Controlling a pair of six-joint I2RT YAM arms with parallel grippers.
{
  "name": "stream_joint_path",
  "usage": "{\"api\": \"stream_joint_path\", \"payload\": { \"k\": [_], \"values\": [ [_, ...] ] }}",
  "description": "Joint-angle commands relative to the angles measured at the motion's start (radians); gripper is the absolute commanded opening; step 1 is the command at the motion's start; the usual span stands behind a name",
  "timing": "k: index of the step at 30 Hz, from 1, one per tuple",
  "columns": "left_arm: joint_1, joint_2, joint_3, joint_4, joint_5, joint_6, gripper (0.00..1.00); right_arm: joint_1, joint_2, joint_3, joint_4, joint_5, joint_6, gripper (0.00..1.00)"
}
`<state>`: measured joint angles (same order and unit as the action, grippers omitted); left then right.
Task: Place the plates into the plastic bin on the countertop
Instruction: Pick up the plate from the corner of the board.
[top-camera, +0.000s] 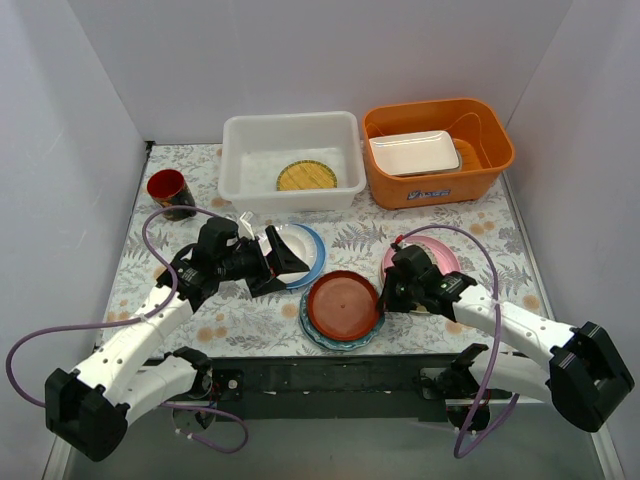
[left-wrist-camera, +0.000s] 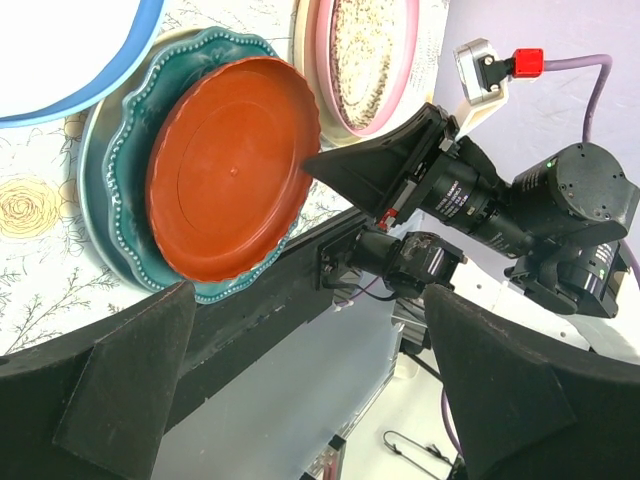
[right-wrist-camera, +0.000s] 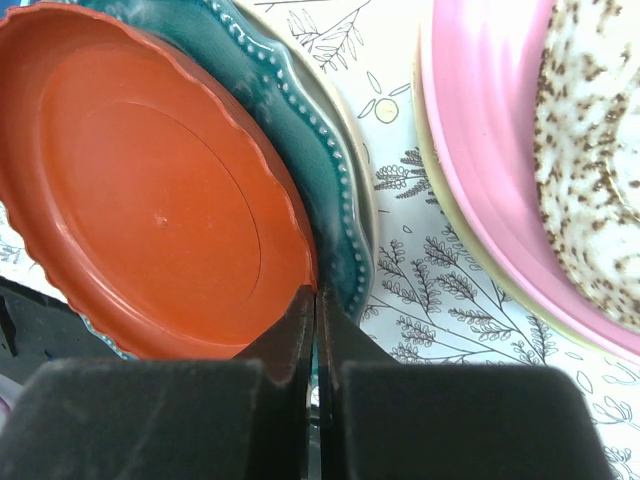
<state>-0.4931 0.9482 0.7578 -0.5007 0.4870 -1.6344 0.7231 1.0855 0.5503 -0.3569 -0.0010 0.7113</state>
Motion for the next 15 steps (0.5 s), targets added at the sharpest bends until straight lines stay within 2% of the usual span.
{"api": "stream_joint_path", "payload": {
  "k": [1, 15],
  "values": [
    [-0.004, -0.032, -0.023, -0.006, 0.002, 0.004, 0.98, 0.006, -0.041, 0.046, -0.034, 0.035, 0.002, 0.01],
    [-0.027, -0.020, -0.046, -0.007, -0.007, 0.013, 0.98, 0.006, -0.087, 0.060, -0.020, 0.016, 0.019, 0.01]
  ]
}}
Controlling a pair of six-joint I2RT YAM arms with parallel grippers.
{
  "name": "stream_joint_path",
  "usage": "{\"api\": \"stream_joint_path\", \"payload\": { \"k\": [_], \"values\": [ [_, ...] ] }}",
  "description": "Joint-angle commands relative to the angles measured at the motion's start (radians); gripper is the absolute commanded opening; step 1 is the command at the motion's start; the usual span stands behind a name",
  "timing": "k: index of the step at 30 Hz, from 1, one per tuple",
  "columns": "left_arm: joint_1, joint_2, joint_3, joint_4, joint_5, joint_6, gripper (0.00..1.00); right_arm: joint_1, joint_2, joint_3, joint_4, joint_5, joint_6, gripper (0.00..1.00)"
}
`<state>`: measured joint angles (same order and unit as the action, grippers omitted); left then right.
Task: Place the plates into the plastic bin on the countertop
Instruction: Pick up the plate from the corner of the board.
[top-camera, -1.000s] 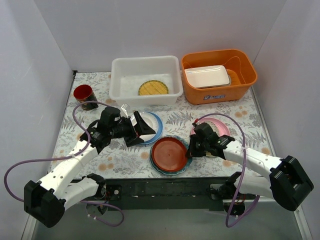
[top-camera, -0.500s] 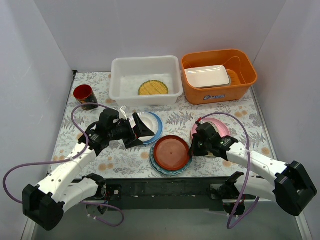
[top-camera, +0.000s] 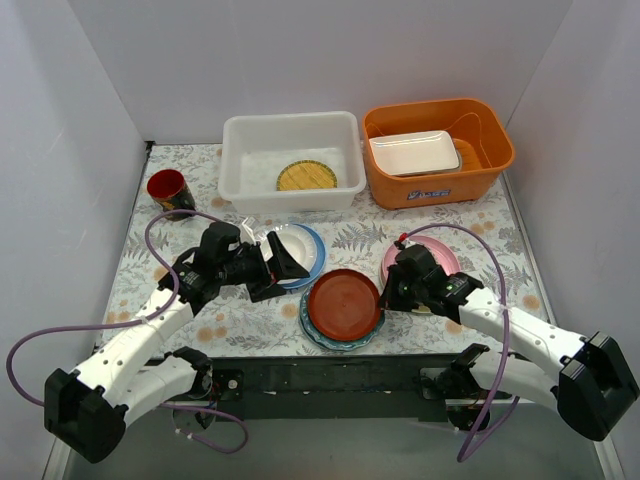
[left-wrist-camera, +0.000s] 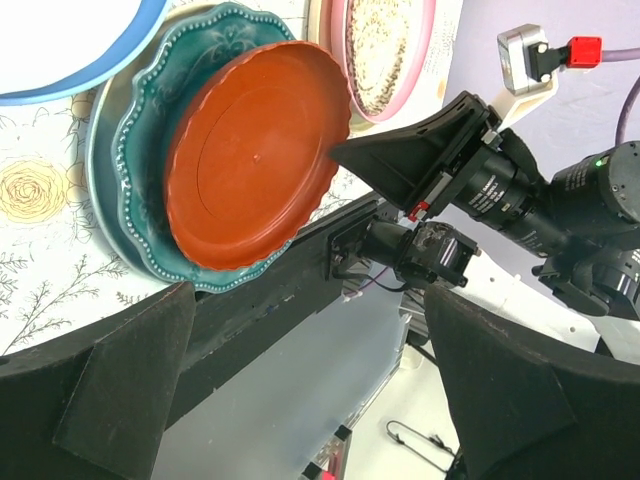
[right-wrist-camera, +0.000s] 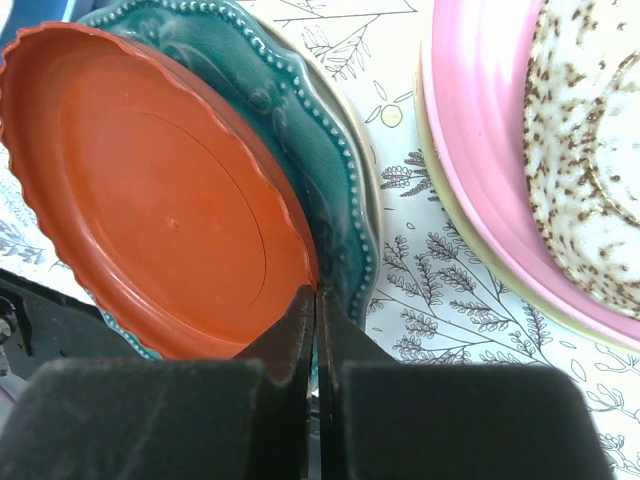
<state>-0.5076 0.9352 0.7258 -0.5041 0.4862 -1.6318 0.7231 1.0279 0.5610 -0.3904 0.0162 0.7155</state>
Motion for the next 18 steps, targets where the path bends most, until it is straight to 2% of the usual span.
{"api": "stream_joint_path", "payload": {
  "k": [1, 8, 18],
  "values": [
    [-0.016, -0.009, -0.016, -0.002, -0.008, 0.010, 0.98, 0.006, -0.037, 0.048, 0.013, -0.002, 0.016, 0.01],
    [-0.051, 0.005, -0.037, 0.035, -0.031, -0.013, 0.98, 0.006, -0.072, 0.111, -0.060, 0.019, 0.007, 0.01],
    [-0.170, 0.056, -0.016, 0.065, -0.118, -0.048, 0.98, 0.004, -0.123, 0.172, -0.102, 0.027, 0.007, 0.01]
  ]
}}
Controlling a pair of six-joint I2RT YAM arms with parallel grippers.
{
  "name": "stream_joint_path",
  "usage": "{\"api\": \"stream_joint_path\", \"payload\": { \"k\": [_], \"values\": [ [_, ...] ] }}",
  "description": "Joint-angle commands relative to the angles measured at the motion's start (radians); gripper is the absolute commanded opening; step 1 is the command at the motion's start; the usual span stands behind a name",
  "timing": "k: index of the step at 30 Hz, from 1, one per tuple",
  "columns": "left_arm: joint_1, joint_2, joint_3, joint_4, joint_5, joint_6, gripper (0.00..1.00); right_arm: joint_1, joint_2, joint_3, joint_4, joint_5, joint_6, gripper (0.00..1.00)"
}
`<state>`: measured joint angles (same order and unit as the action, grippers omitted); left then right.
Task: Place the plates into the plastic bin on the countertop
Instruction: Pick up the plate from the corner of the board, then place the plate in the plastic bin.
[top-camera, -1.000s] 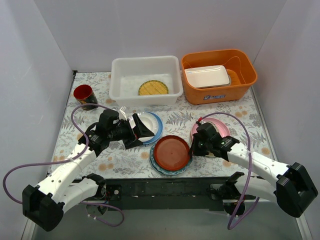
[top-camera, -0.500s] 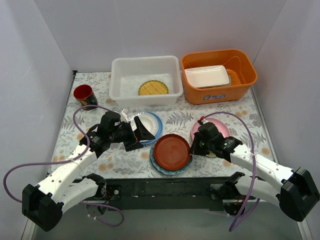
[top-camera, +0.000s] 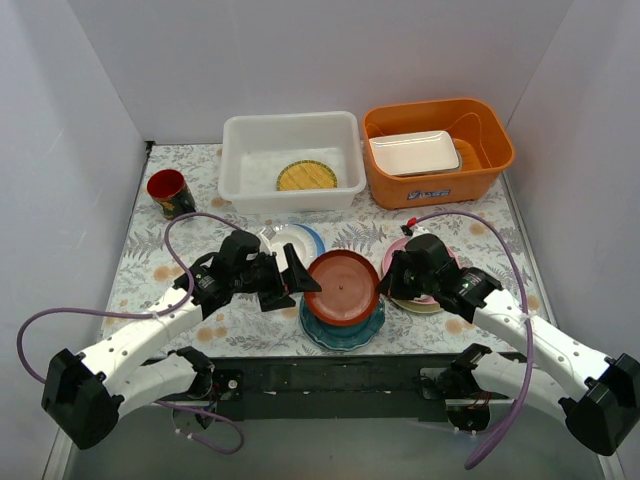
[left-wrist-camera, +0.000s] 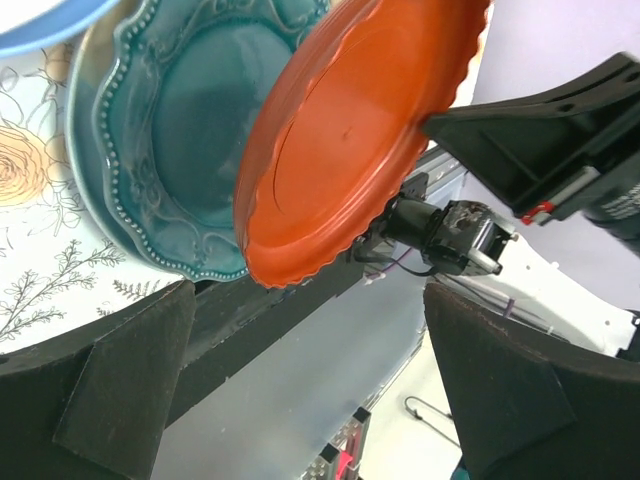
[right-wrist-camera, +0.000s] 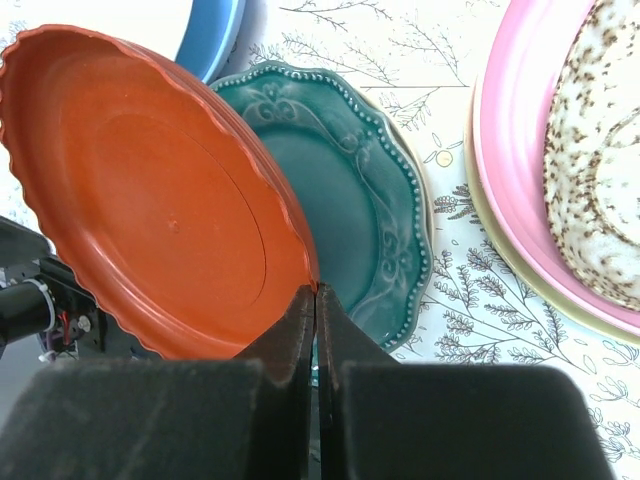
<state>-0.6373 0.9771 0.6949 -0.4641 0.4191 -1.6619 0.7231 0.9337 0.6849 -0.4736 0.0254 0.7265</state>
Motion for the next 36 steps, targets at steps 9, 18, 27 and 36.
{"api": "stream_joint_path", "payload": {
  "k": [9, 18, 27, 36],
  "values": [
    [-0.151, 0.060, 0.021, 0.076, -0.155, -0.068, 0.97, 0.004, -0.049, 0.073, -0.036, 0.002, -0.006, 0.01],
    [-0.196, 0.064, 0.003, 0.093, -0.264, -0.108, 0.89, 0.004, -0.059, 0.071, -0.022, -0.018, -0.004, 0.01],
    [-0.216, 0.106, -0.015, 0.170, -0.278, -0.119, 0.71, 0.006, -0.065, 0.059, -0.007, -0.050, 0.001, 0.01],
    [-0.229, 0.118, -0.040, 0.202, -0.283, -0.130, 0.35, 0.003, -0.064, 0.044, 0.027, -0.085, 0.014, 0.01]
  ]
}}
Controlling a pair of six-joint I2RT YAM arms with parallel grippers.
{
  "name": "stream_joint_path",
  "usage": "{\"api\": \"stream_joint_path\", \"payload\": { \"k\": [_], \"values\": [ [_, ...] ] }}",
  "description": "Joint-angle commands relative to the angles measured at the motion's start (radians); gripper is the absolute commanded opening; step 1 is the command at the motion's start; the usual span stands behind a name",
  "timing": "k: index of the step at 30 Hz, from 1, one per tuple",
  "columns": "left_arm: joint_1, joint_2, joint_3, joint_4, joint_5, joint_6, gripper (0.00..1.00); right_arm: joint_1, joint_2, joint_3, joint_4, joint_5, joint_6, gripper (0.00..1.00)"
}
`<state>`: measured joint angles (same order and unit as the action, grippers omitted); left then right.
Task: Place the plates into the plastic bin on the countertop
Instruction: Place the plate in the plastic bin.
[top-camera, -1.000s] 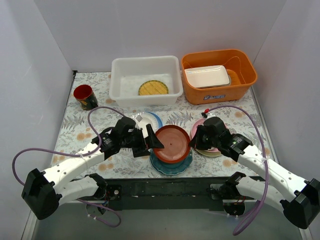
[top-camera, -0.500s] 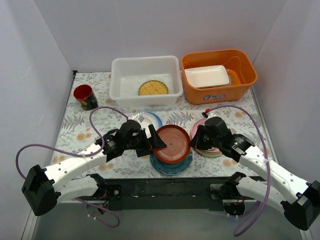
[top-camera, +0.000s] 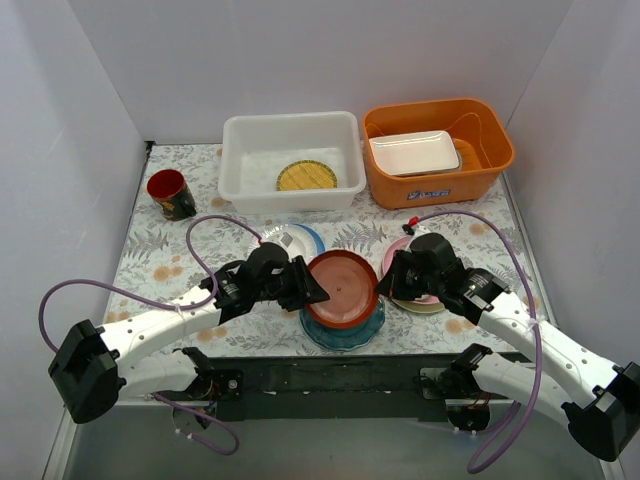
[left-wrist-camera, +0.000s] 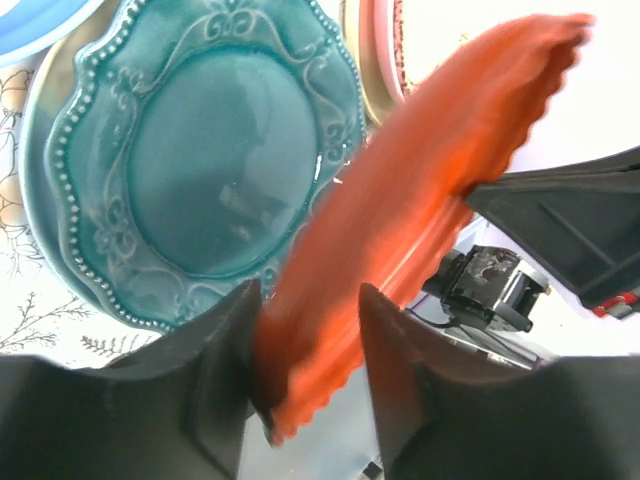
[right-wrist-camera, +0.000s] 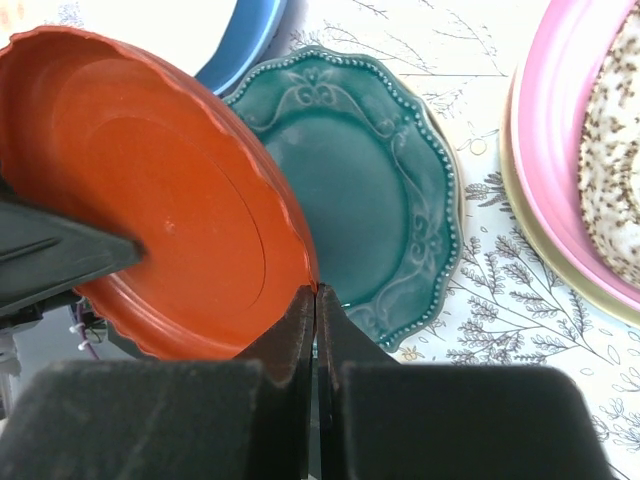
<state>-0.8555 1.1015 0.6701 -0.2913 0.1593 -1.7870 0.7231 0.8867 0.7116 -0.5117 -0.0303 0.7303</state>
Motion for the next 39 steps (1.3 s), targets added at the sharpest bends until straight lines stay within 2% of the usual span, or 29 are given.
{"api": "stream_joint_path", "payload": {
  "k": [1, 7, 10, 19, 23, 31, 34, 35, 39],
  "values": [
    [-0.011, -0.005, -0.017, 0.030, -0.024, -0.006, 0.31, 0.006, -0.017, 0.015, 0.068, -0.031, 0.011, 0.01],
    [-0.016, -0.014, -0.030, 0.029, -0.026, -0.017, 0.06, 0.006, -0.011, 0.011, 0.070, -0.036, 0.009, 0.01],
    [-0.017, -0.015, -0.036, 0.027, -0.024, -0.018, 0.00, 0.004, -0.014, 0.005, 0.072, -0.034, 0.009, 0.01],
    [-0.016, -0.017, -0.037, 0.018, -0.027, -0.018, 0.00, 0.004, -0.023, -0.011, 0.093, -0.040, 0.014, 0.01],
    [-0.016, -0.019, -0.030, 0.009, -0.037, -0.014, 0.00, 0.004, -0.035, -0.026, 0.105, -0.048, 0.014, 0.07],
    [-0.017, -0.022, -0.023, 0.004, -0.040, -0.018, 0.00, 0.004, -0.052, -0.055, 0.125, -0.063, 0.012, 0.38],
    [-0.017, -0.031, -0.024, 0.001, -0.041, -0.018, 0.00, 0.004, -0.058, -0.066, 0.128, -0.068, 0.011, 0.54],
    [-0.017, -0.035, -0.024, 0.003, -0.040, -0.020, 0.00, 0.004, -0.061, -0.067, 0.128, -0.072, 0.008, 0.65],
    [-0.016, -0.043, -0.032, 0.001, -0.043, -0.022, 0.00, 0.004, -0.083, -0.073, 0.133, -0.074, -0.003, 0.82]
  ]
}}
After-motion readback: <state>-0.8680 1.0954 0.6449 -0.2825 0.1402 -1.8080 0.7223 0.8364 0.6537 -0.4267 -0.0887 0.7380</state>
